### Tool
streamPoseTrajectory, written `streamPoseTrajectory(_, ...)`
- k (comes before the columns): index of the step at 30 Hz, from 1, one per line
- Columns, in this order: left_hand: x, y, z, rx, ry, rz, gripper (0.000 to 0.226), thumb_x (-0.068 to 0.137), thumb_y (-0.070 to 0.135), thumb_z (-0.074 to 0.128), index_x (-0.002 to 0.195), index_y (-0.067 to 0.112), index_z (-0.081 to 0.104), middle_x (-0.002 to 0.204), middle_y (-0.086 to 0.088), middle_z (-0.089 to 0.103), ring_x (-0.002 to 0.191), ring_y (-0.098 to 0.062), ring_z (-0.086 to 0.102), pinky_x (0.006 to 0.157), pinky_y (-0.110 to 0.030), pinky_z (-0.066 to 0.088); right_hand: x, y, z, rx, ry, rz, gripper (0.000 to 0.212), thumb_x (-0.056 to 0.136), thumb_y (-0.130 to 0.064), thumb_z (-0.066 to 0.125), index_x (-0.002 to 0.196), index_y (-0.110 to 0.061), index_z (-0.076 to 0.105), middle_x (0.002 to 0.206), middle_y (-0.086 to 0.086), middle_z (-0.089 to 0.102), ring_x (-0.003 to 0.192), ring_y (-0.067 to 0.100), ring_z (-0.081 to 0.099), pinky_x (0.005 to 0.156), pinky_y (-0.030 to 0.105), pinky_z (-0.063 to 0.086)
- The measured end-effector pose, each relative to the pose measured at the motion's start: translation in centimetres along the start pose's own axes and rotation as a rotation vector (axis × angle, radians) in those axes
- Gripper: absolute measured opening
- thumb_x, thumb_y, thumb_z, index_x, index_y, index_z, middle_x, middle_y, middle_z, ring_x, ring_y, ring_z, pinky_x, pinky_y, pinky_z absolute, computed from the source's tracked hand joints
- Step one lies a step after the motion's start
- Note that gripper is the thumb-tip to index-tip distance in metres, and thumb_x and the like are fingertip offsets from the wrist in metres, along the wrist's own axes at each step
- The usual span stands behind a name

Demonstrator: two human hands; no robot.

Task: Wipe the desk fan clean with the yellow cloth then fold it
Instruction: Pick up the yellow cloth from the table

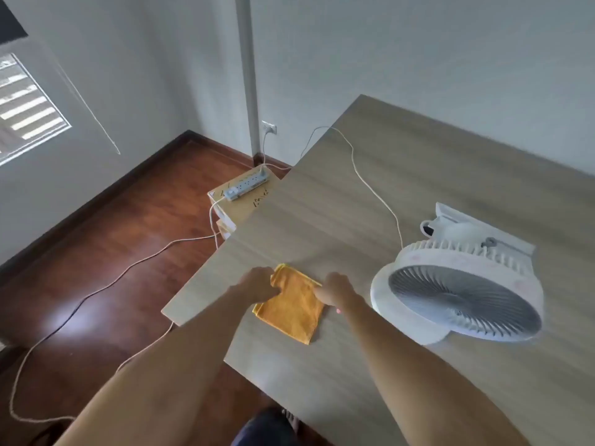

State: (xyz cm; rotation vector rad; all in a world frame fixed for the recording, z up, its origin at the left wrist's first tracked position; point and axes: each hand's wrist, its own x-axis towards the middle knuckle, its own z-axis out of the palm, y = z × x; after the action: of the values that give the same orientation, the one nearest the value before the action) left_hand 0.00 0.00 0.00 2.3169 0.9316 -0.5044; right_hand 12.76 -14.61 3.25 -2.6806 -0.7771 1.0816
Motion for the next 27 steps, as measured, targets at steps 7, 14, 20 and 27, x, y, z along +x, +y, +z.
streamPoseTrajectory(7,-0.4,0.6,2.4,-0.100,0.110,-0.088,0.054,0.081,0.029,0.066,0.129,0.014,0.048,0.127,-0.010,0.046,0.116,-0.031,0.053,0.093,-0.040,0.045,-0.3,2.2,3.7,0.285,0.048,0.170,0.017,0.084,-0.023,0.057,0.078,-0.009,0.065,0.095,0.014,0.074,0.082,0.033,0.073,0.071,0.041,0.062)
streamPoseTrajectory(14,0.0,-0.2,3.6,-0.196,0.210,-0.088,0.056,0.081,0.021,0.065,0.134,0.022,0.046,0.128,-0.005,0.048,0.113,-0.028,0.055,0.087,-0.039,0.049,0.7,2.9,5.0,0.379,0.162,0.145,0.025,0.083,-0.017,0.060,0.058,-0.013,0.057,0.068,0.014,0.069,0.070,0.034,0.072,0.070,0.037,0.060)
streamPoseTrajectory(20,0.4,-0.4,2.5,-0.248,0.211,-0.057,0.059,0.077,0.023,0.068,0.132,0.026,0.047,0.124,-0.003,0.052,0.108,-0.024,0.057,0.084,-0.039,0.053,0.2,3.2,4.8,0.438,0.324,-0.056,0.014,0.080,-0.011,0.071,0.072,-0.018,0.062,0.069,-0.006,0.062,0.071,0.016,0.061,0.060,0.017,0.041)
streamPoseTrajectory(27,0.0,2.9,-1.9,-0.219,0.183,0.301,0.078,0.068,0.002,0.065,0.137,0.033,0.046,0.139,0.000,0.047,0.132,-0.019,0.038,0.104,-0.023,0.026,-2.9,1.4,2.8,0.525,0.509,-0.321,0.016,0.082,-0.002,0.063,0.077,-0.016,0.057,0.072,0.003,0.063,0.068,0.014,0.058,0.068,0.029,0.050)
